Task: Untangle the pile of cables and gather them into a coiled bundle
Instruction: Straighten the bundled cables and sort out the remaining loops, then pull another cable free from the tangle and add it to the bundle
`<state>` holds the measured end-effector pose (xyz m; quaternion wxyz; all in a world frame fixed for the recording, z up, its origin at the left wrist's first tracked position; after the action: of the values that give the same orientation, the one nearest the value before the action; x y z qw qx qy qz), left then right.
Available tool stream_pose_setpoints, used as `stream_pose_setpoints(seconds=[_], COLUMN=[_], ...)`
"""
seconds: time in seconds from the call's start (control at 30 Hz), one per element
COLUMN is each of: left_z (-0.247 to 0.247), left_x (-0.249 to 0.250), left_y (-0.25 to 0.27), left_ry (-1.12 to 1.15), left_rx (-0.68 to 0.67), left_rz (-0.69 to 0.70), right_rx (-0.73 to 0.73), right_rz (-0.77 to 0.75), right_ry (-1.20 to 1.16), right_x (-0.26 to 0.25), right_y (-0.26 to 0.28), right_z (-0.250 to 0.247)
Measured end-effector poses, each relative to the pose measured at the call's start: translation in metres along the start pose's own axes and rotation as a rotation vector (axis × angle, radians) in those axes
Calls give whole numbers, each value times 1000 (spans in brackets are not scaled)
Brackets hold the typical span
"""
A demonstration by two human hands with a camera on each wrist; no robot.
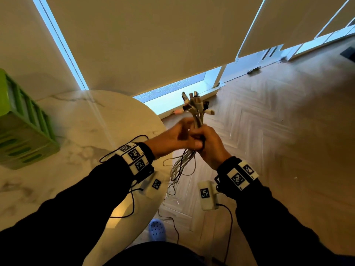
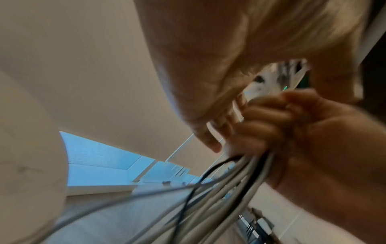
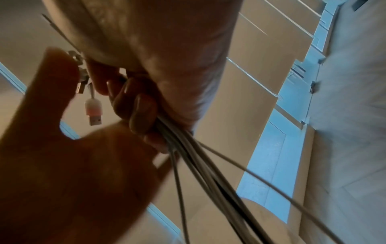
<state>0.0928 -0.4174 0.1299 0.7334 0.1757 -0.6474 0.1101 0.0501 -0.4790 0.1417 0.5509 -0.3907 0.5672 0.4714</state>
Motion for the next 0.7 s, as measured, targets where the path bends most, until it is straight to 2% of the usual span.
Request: stream_pose_setpoints(seconds=[0.1, 0.13, 0.17, 0.2, 0.23, 0.3, 0.33, 0.37, 0.4, 0.43, 0.53, 0.6, 0.67, 0.7], left_z=[28, 33, 32, 25, 10, -25, -36, -41, -36, -24, 35, 47, 33, 24], left_x=[-52, -69, -77, -79, -78, -63, -58, -62, -71, -85, -116, -130, -129, -121], left_y=[4, 5, 2, -6, -16, -33, -36, -37, -38, -42, -42, -35, -26, -25], left_ry=[-257, -388, -501, -596, -687, -812, -827, -771, -674, -607, -534, -480, -214, -80], left_rx=[-304, -398, -425, -383, -264, 116, 279, 390, 429, 391, 15, -158, -130, -87], left_rz=[-285, -334, -327, -289, -239, -57, 20, 38, 21, -23, -159, -196, -289, -284], right_rx=[-74, -101, -135, -164, -171, -98, -33, 32, 99, 170, 304, 323, 294, 268], right_rz=[67, 103, 134, 156, 150, 118, 91, 54, 23, 6, 32, 74, 119, 143], right_ry=[-169, -217, -215, -144, -7, 176, 176, 122, 32, -71, -255, -296, -272, -233], right_x=[-11, -14, -17, -19, -20, -24, -26, -29, -30, -29, -22, -15, -8, -5], right_y=[7, 10, 13, 17, 19, 18, 17, 13, 9, 3, -6, -7, -6, -6], right_z=[6, 8, 11, 13, 12, 5, 1, -4, -10, -20, -50, -68, -78, -79])
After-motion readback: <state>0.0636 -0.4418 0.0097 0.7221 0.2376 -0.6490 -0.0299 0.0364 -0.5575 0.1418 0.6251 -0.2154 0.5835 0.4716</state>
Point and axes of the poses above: each hand's wrist, its own y-axis away from the middle knuckle, its own z-axis out of the palm, x = y × z, the point moved 9 cm from there along -y, towards the middle knuckle, and after that the axes turned 4 degrees about -z, right-handed, at the moved point
